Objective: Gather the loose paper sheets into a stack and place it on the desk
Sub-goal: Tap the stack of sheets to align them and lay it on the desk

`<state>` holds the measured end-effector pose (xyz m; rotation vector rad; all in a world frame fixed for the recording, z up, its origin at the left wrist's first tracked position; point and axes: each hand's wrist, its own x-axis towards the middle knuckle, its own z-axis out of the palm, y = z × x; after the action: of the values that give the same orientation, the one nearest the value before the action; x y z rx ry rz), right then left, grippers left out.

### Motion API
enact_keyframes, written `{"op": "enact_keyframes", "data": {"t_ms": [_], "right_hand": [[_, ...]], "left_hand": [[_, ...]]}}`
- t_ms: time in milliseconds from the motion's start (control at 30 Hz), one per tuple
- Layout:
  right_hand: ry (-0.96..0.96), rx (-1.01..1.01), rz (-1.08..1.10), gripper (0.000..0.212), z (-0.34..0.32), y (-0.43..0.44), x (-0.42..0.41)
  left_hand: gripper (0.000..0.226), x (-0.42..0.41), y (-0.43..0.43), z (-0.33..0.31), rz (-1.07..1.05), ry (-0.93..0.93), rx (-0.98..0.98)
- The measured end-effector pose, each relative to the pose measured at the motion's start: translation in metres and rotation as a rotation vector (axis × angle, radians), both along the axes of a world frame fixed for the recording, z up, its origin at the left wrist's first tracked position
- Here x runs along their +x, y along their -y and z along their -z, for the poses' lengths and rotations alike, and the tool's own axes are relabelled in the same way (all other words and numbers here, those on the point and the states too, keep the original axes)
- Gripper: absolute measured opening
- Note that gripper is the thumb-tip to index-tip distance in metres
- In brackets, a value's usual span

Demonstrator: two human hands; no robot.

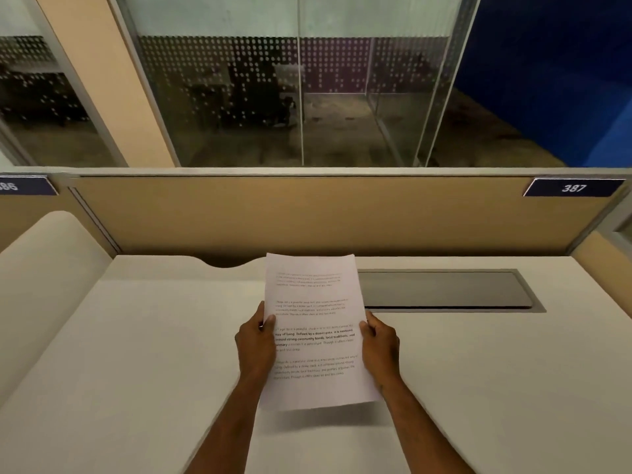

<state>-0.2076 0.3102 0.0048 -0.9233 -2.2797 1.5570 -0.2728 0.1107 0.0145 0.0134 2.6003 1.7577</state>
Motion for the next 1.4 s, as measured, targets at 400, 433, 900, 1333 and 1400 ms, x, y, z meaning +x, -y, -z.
{"op": "enact_keyframes", "data": {"t_ms": [400,433,900,1333,1400], "right_hand": [[0.159,-0.012,0.074,0.037,0.06,0.005,-0.094],[0.167,-0.003,0.087,0.036,0.063,0.005,-0.098],[0.227,-0.067,0.259,0.036,0.075,0.011,-0.121],[0.274,-0.045,0.291,0.016,0.079,0.007,-0.123],[0.317,0.063,0.252,0.02,0.076,0.008,-0.116]], "left_hand": [[0.023,-0.1,-0.002,0.061,0.072,0.128,-0.109],[0.023,-0.104,-0.003,0.064,0.077,0.133,-0.116],[0.031,-0.133,-0.015,0.072,0.068,0.25,-0.321],[0.056,-0.142,-0.018,0.069,-0.002,0.356,-0.455],[0.062,-0.135,-0.015,0.063,-0.053,0.331,-0.448]]}}
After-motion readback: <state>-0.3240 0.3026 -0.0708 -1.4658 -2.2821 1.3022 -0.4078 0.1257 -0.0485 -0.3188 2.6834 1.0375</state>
